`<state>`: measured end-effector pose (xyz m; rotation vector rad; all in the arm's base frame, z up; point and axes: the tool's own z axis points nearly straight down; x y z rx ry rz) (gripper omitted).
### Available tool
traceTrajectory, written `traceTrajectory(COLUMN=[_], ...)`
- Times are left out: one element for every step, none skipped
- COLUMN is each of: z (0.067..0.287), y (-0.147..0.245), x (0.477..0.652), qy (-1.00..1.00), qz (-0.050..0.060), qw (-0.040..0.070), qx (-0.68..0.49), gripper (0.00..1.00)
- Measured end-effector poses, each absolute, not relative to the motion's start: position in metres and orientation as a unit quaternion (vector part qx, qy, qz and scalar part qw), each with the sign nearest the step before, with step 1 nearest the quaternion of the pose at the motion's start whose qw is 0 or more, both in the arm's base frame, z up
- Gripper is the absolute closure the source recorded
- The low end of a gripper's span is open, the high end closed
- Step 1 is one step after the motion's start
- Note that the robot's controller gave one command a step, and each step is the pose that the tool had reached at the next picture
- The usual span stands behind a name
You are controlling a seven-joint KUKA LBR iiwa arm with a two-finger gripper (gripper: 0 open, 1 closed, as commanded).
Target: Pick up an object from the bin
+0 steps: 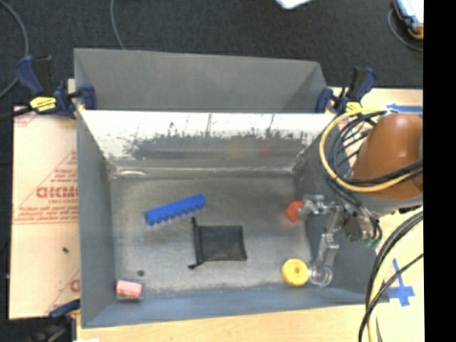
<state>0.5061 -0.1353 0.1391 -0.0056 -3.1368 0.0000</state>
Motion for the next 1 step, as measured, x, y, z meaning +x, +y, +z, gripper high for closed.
traceTrajectory(z=[0.1435], y=[-0.1348], x=[0.5082], qy=[-1.0], qz=[0.001], qw=[-0.002], qx=[0.001], gripper=[0.0])
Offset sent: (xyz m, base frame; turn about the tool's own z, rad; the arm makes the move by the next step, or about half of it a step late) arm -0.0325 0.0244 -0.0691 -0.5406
